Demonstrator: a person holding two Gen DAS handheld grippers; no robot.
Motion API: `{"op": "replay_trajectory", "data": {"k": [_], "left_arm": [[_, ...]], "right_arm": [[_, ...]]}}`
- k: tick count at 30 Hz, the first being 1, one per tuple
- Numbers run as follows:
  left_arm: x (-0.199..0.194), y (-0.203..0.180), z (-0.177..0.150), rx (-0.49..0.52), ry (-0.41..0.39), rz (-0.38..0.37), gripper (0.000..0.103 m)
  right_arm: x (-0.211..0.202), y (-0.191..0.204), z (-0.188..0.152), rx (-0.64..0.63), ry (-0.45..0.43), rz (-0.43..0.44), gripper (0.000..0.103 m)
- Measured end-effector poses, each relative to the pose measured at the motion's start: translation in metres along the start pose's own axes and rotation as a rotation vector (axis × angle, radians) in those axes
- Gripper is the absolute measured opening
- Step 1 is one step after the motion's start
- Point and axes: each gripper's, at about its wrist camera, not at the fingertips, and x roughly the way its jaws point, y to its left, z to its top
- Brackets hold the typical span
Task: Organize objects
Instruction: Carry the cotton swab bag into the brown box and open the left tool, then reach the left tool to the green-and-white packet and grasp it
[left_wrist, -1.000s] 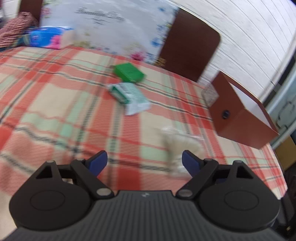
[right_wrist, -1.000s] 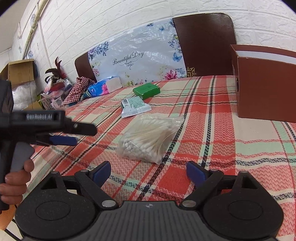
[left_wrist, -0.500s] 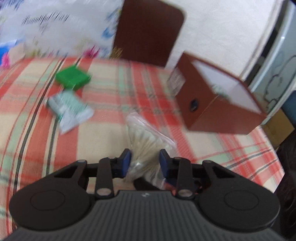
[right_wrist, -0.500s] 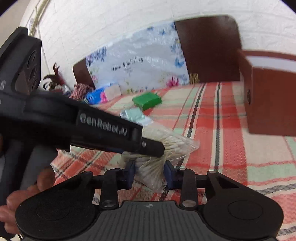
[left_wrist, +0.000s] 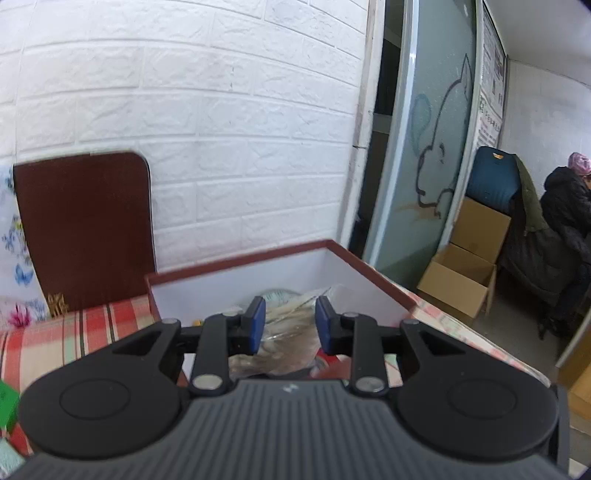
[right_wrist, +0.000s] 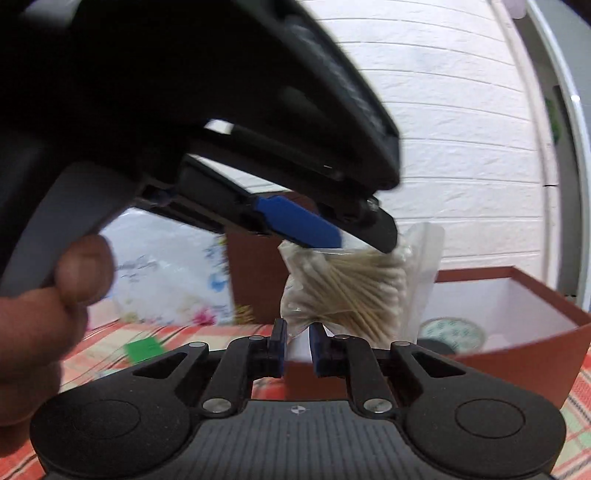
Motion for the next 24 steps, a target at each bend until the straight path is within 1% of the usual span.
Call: {"op": "replay_trajectory", "data": {"k": [1,2,3,4,5,7,9,10,11,12,13,15,17,19,22,24], "left_arm": [[0.011,-0.001,0.005,0.018,0.009,0.052,0.043],[0.026,0.0,0.008,0.026,0.04,0.126,0.054],[0.037,0.009,0.01,-0.009,0.069,0.188,0.057],[0.043,0.019,0.01,-0.049,0.1,0.217,0.057],[0.046,0.029,0.007,-0.084,0.124,0.219,0.057],[0.042,0.042,-0.004,-0.126,0.124,0.214,0.058],[0.036,0.047,-0.017,-0.139,0.121,0.228,0.059],[0.032,0.049,-0.025,-0.151,0.126,0.233,0.059],[0.028,0.05,-0.033,-0.166,0.135,0.232,0.059],[0.022,0.051,-0.041,-0.177,0.141,0.231,0.059],[0.015,0.051,-0.049,-0.181,0.145,0.234,0.059],[-0.007,0.051,-0.064,-0.176,0.12,0.259,0.06],[-0.029,0.057,-0.081,-0.175,0.128,0.289,0.06],[-0.052,0.069,-0.104,-0.185,0.144,0.34,0.06],[-0.085,0.099,-0.152,-0.221,0.22,0.465,0.06],[-0.107,0.129,-0.189,-0.256,0.29,0.581,0.06]], "right_arm": [[0.01,-0.007,0.006,0.003,0.009,-0.005,0.014],[0.025,-0.013,0.013,0.008,0.043,0.003,0.02],[0.043,-0.019,0.02,0.003,0.111,0.018,0.034],[0.057,-0.023,0.024,0.003,0.166,0.013,0.037],[0.063,-0.027,0.026,0.014,0.179,-0.005,0.038],[0.055,-0.032,0.024,0.031,0.143,0.005,0.044],[0.037,-0.031,0.009,0.03,0.102,-0.005,0.051],[0.028,-0.029,0.001,0.035,0.087,-0.017,0.051],[0.018,-0.026,-0.009,0.029,0.056,-0.031,0.051],[0.006,-0.02,-0.015,0.003,0.008,-0.056,0.053],[-0.001,-0.014,-0.017,-0.022,-0.012,-0.07,0.054],[-0.011,-0.006,-0.02,-0.032,-0.029,-0.053,0.055],[-0.012,0.0,-0.026,-0.019,0.01,-0.01,0.055],[-0.008,0.006,-0.034,-0.015,0.083,0.023,0.055],[0.003,0.029,-0.049,0.012,0.212,0.097,0.055],[0.001,0.049,-0.055,-0.027,0.251,0.125,0.055]]}}
